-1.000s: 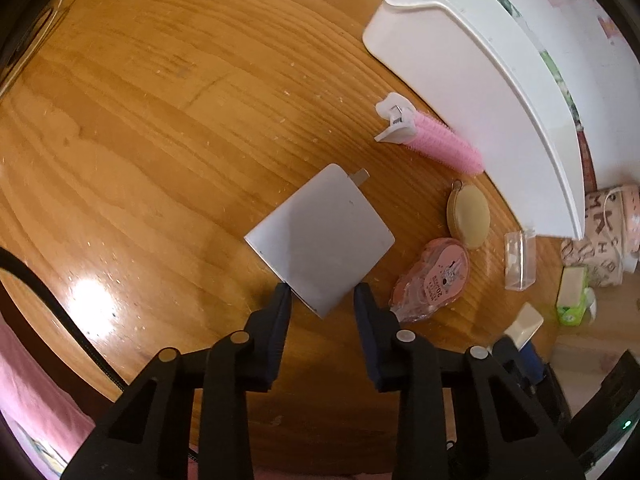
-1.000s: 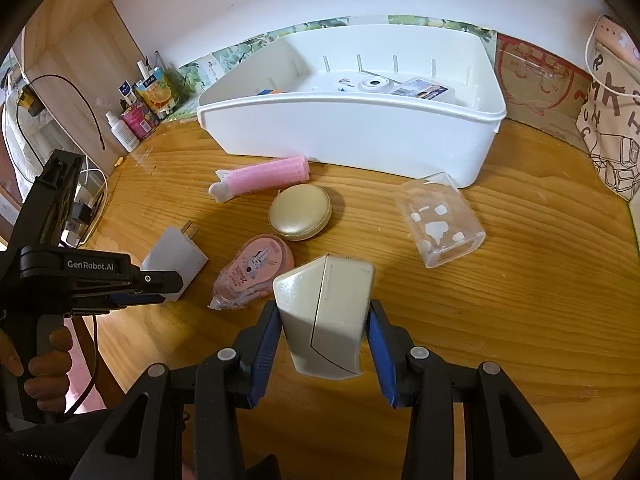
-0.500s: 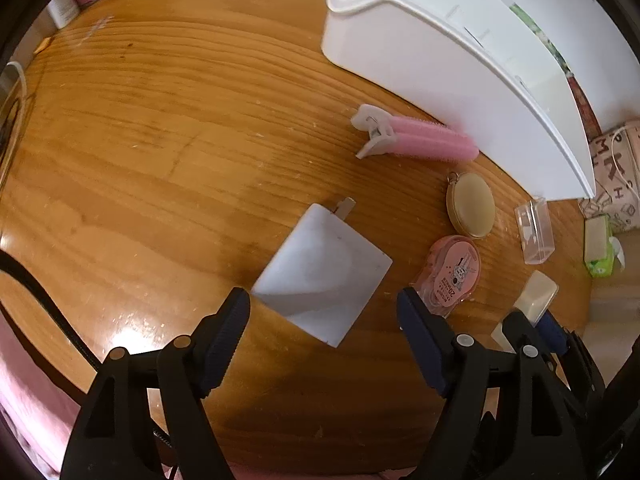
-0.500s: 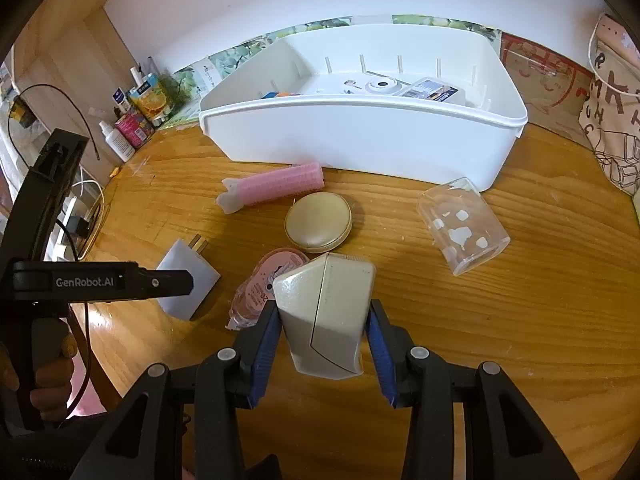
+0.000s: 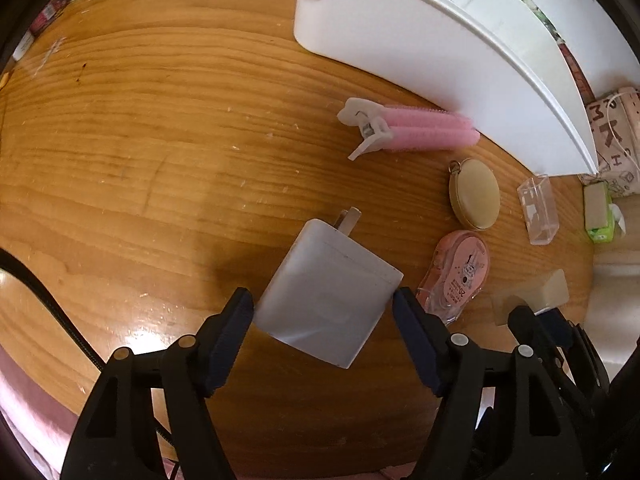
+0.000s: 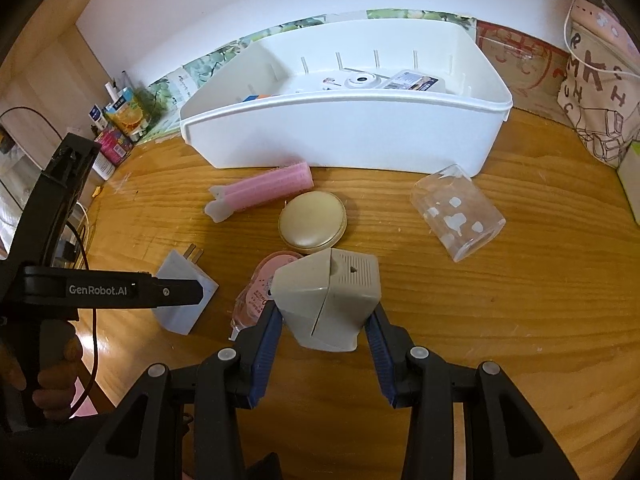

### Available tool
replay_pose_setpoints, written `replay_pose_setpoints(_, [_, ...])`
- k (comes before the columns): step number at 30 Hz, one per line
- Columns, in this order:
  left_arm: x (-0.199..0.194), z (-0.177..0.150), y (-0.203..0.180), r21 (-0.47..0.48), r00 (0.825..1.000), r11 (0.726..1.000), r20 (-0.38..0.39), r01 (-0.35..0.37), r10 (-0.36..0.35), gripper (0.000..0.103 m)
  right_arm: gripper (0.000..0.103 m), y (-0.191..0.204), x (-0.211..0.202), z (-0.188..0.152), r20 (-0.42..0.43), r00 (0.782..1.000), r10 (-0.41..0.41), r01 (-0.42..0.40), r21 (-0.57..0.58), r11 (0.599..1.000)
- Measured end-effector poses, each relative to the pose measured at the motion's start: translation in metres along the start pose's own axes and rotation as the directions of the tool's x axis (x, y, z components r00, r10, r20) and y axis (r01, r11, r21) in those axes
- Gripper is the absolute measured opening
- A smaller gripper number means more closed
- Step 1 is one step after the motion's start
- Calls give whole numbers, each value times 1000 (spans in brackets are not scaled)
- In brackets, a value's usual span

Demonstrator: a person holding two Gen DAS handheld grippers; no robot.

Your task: Organize rigid objects

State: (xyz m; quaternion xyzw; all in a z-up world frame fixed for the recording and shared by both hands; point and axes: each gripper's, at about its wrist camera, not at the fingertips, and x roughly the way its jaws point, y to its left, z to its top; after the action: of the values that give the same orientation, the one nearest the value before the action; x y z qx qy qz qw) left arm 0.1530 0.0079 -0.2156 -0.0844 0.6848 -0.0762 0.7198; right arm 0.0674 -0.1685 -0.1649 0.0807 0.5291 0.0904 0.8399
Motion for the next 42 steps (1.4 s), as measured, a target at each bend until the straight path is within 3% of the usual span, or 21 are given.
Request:
replay_pose_setpoints(10, [-3,15,19,48,996,995,-28,90,-89,67,43,14,5,4,-1,1000,-4,4,27,1000])
replay_pose_setpoints(14, [-6,5,24,38,990,990,-46,138,-136,62,43,20,7,9,9,1000,5,-6,34,999])
replay_pose_setpoints(15, [-8,5,28,25,985,986,-48,167,-166,53,43,22,6,11,14,1000,6,-7,34,999])
replay_pose_setpoints(17, [-18,8,36,4,972,972,-28,235,-235,16,43,25,6,15,25,1000,9,-10,35,999])
replay_pose_setpoints(18, [-20,12,39,-1,971,971,-27,238,-238,11,43,27,6,17,31,999,10,-11,35,999])
replay_pose_setpoints(20, [-22,12,43,-2,978,978,-20,206,-206,11,43,31,6,22,40,999,12,-14,33,999])
replay_pose_setpoints(29, [-25,12,47,27,969,969,-27,245,-245,11,43,45,-4,40,134,991,13,-14,9,1000])
replay_pose_setpoints(32, [-29,16,43,56,969,967,-31,247,-245,20,43,47,-8,45,179,984,2,-2,3,1000])
replay_pose_setpoints(35, [-26,21,34,84,976,973,-64,214,-210,38,43,46,-12,51,240,971,-16,15,9,1000])
replay_pose_setpoints(37, [-26,24,28,103,977,974,-79,204,-196,61,43,45,-14,54,269,963,-27,25,11,1000])
replay_pose_setpoints(40, [-28,28,16,133,980,972,-78,191,-182,75,43,40,-18,56,320,947,-41,37,18,999])
replay_pose_setpoints(42, [-26,32,8,147,984,974,-81,170,-160,79,43,37,-20,58,347,937,-49,42,26,999])
